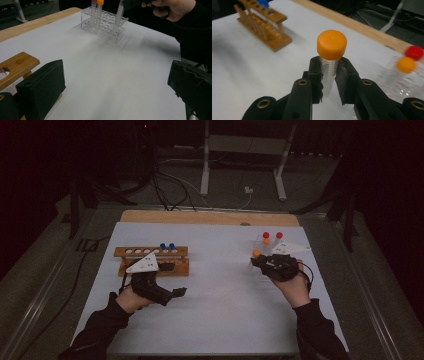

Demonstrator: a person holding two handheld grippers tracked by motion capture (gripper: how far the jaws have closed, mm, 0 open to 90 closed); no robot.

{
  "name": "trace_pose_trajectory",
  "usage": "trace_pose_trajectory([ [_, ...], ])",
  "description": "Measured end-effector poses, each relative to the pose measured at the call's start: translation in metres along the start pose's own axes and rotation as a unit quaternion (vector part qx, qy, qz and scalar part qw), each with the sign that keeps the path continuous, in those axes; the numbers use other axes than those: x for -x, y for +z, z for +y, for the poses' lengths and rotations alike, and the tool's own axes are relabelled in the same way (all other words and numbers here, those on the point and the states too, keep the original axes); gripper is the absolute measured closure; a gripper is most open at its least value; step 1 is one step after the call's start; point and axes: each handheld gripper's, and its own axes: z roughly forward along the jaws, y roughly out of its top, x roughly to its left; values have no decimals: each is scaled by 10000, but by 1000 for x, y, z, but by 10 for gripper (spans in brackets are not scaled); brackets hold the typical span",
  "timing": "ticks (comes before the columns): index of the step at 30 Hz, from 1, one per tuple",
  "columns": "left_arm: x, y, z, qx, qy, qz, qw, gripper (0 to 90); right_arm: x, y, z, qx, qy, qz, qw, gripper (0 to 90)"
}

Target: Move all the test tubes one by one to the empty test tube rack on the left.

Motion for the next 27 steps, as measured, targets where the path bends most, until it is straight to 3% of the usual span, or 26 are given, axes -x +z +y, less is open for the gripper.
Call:
trace_pose_trajectory([
  [11,1,11,9,-10,36,-175,9998,21,-33,20,-7,-250,-192,701,9970,755],
  [27,13,39,35,32,300,-537,9981,50,-72,31,-8,-391,-524,1257,9899,755],
])
